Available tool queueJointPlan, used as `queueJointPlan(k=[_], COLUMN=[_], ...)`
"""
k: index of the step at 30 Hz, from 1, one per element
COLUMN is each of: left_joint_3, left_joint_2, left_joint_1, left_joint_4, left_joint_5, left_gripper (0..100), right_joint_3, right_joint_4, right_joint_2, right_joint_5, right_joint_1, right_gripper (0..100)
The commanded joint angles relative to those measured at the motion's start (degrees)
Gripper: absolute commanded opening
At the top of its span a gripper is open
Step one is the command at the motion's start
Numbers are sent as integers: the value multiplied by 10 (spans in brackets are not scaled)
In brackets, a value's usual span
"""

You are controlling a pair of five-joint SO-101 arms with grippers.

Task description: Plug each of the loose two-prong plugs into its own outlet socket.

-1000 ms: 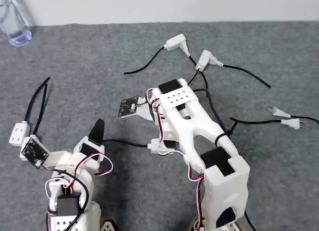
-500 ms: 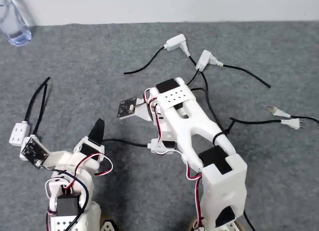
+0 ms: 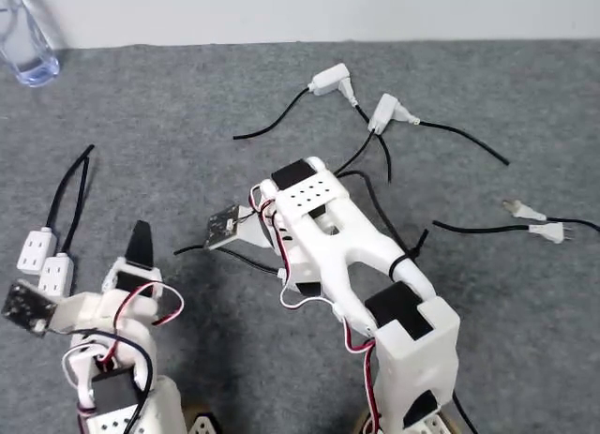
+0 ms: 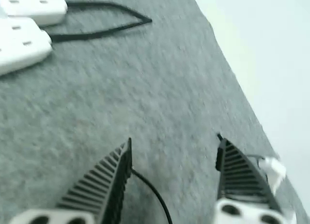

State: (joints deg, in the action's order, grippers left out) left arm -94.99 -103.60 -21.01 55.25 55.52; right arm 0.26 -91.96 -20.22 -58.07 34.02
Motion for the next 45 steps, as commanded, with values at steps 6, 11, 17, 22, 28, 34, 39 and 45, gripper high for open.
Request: queueJointPlan(k=[6,11,17,22,28,34,39,45], left_joint_3=[45,43,43,35,27,27,25,25], left_joint_2=[-6,-6,-6,-6,-6,-6,-6,-6], left_joint_1=[-101,-100,-99,-89,-62,-62,-62,-62], left_joint_4=[-15,-15,-15,-16,-16,-16,-16,-16], left_joint_5=[-4,-5,-5,-5,-6,-6,-6,-6], left_gripper=[273,273,273,273,273,273,273,273], right_joint_3=[4,2,2,-22,-62,-87,-86,-59], right_joint_4=[56,58,58,29,-74,-76,84,316], right_joint_2=[-56,-90,-108,-62,99,247,281,210], right_joint_5=[48,46,-18,-25,-27,-53,-107,-190], right_joint_1=[7,6,-34,-109,-156,-176,-230,-295], right_gripper=[207,91,7,8,8,8,8,9])
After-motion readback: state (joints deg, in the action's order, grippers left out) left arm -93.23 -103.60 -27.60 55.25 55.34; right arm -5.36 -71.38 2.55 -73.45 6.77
